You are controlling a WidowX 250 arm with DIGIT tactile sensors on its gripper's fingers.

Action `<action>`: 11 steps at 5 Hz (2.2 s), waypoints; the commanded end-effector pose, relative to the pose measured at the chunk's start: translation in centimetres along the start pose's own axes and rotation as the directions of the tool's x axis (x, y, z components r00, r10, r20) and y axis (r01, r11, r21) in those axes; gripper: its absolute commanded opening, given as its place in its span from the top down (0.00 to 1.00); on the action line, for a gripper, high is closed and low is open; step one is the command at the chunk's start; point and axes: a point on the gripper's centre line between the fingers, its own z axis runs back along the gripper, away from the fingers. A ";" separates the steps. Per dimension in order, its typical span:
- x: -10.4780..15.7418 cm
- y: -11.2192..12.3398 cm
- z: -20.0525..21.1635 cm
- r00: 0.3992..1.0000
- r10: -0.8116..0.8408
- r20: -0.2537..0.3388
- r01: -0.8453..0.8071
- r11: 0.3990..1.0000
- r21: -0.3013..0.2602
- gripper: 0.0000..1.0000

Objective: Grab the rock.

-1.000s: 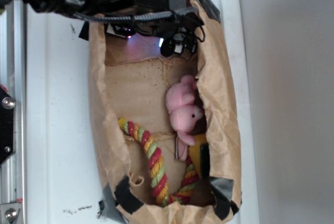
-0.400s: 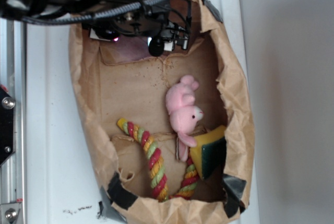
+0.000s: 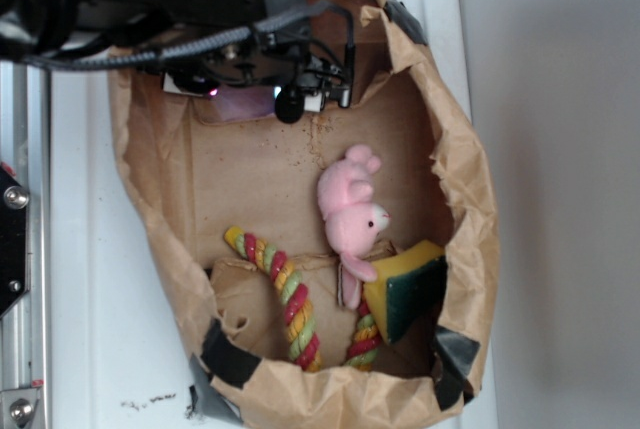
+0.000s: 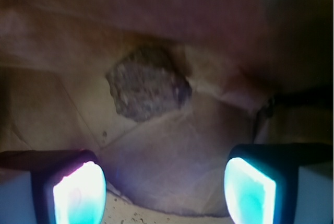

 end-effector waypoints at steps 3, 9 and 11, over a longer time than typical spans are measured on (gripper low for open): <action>-3.1 -3.1 1.9 0.997 -0.043 0.060 0.047 0.996 -0.072 0.00; 4.2 -4.6 -0.5 0.988 0.044 0.145 -0.024 0.990 -0.139 0.00; 6.4 -3.3 -1.6 0.984 0.045 0.173 -0.024 0.993 -0.119 0.00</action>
